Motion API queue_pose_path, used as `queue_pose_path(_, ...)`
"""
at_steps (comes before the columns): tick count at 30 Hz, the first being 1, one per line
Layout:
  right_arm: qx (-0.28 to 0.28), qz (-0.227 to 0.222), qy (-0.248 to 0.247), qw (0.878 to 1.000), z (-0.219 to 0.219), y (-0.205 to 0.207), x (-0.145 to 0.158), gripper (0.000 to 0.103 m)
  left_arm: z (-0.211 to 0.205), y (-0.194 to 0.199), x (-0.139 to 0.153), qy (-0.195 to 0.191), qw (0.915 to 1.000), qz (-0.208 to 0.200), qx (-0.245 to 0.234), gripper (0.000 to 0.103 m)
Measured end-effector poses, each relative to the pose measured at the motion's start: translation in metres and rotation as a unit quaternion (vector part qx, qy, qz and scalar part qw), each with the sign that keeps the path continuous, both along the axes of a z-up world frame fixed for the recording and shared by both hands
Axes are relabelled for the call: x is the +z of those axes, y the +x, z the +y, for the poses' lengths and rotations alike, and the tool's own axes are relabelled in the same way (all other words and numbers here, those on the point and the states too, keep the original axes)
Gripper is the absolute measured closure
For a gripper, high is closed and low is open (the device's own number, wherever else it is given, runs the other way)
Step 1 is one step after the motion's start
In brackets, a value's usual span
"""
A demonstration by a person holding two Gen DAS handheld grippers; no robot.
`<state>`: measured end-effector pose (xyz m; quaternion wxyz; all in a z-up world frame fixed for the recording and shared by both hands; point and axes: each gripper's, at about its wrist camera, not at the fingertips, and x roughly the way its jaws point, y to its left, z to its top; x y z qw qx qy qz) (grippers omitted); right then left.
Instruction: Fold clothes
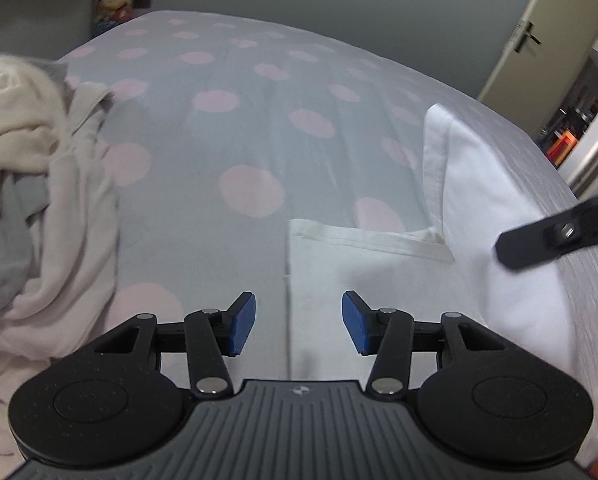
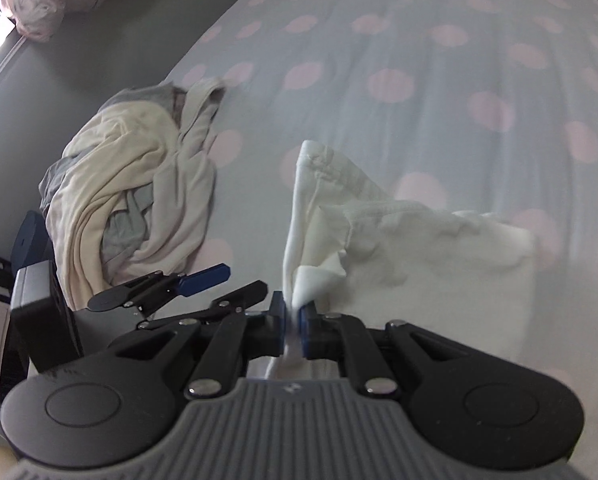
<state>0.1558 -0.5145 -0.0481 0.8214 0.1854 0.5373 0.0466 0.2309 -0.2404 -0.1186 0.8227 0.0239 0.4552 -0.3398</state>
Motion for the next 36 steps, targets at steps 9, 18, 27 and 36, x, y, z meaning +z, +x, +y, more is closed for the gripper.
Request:
queue_pose_path(9,-0.013,0.045,0.003,0.999,0.029,0.043,-0.081,0.095,0.014,0.018,-0.013,0.016,0.9991,0.019,0.036,0.057)
queue_pose_path(18,-0.028,0.055,0.014,0.998,0.025,0.051,-0.117,0.093,0.013,0.025,-0.025,0.035,0.9979,0.027,0.048,0.057)
queue_pose_path(27,-0.022,-0.009,0.036,0.999,0.011,0.018,-0.088,0.067,0.011,0.023,-0.025,0.005,0.9982,0.041,0.043,0.057)
queue_pose_path(36,-0.047,-0.087,-0.047,0.994,-0.032,-0.064,-0.072,0.072,0.001,0.012,-0.015,-0.066,0.9972,0.033,0.015,0.058)
